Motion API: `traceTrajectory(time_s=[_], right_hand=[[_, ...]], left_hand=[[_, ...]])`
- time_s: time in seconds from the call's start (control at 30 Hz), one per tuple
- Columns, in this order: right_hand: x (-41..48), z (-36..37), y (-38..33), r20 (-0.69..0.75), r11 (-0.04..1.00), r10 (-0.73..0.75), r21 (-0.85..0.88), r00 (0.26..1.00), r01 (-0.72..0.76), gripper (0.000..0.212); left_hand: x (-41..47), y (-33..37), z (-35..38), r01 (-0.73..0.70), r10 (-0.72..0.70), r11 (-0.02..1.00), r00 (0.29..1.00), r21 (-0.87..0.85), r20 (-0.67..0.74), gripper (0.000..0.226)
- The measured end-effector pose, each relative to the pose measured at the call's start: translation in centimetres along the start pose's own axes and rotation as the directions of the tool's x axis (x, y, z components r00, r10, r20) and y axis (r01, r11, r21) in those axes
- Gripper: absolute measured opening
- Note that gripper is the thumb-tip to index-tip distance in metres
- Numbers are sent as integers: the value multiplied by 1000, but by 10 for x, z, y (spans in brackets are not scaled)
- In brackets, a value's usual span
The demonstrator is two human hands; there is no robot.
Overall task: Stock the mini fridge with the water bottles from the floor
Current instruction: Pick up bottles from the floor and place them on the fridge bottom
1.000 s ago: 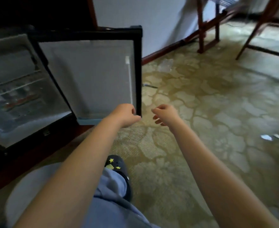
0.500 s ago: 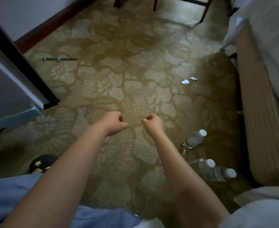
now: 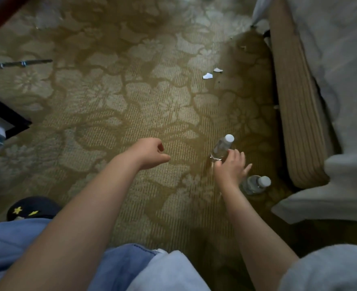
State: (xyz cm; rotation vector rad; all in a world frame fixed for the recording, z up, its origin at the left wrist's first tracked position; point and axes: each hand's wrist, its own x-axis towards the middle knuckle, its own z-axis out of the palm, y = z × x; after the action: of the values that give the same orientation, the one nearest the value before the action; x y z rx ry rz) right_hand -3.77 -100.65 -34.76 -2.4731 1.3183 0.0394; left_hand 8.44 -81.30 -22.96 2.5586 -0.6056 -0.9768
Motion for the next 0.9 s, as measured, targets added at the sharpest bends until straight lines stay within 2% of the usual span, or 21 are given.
traceTrajectory(time_s=[0.07, 0.17, 0.33, 0.5, 0.63, 0.7, 0.77, 0.9], right_hand=[[2, 1, 11, 25, 999, 37, -17, 999, -37, 59], [0, 6, 24, 87, 988, 102, 109, 991, -111, 61], [-10, 13, 33, 88, 966, 113, 221, 990, -130, 49], [-16, 24, 35, 131, 956, 34, 286, 991, -71, 36], [-17, 21, 24, 84, 952, -34, 307, 996, 7, 33], [-20, 10, 11, 22, 916, -58, 400, 998, 44, 34], [-26, -5, -8, -17, 834, -96, 544, 995, 90, 33], [-32, -36, -60, -15, 666, -275, 718, 961, 202, 25]], left_hand=[[-2, 8, 1, -28, 28, 1000, 999, 1, 31, 47], [-5, 14, 4, -53, 52, 998, 997, 23, 52, 48], [-9, 15, 8, -50, 48, 998, 996, 32, 76, 48], [-11, 10, 6, -21, 19, 1000, 997, 20, 79, 48], [-11, 2, 3, 0, -2, 1000, 997, 19, 72, 50], [-11, -1, 1, 20, -18, 1000, 997, -22, 70, 52], [-12, -6, -2, 32, -27, 997, 998, -77, 65, 56], [-16, -11, -7, 47, -39, 989, 997, -144, 61, 71]])
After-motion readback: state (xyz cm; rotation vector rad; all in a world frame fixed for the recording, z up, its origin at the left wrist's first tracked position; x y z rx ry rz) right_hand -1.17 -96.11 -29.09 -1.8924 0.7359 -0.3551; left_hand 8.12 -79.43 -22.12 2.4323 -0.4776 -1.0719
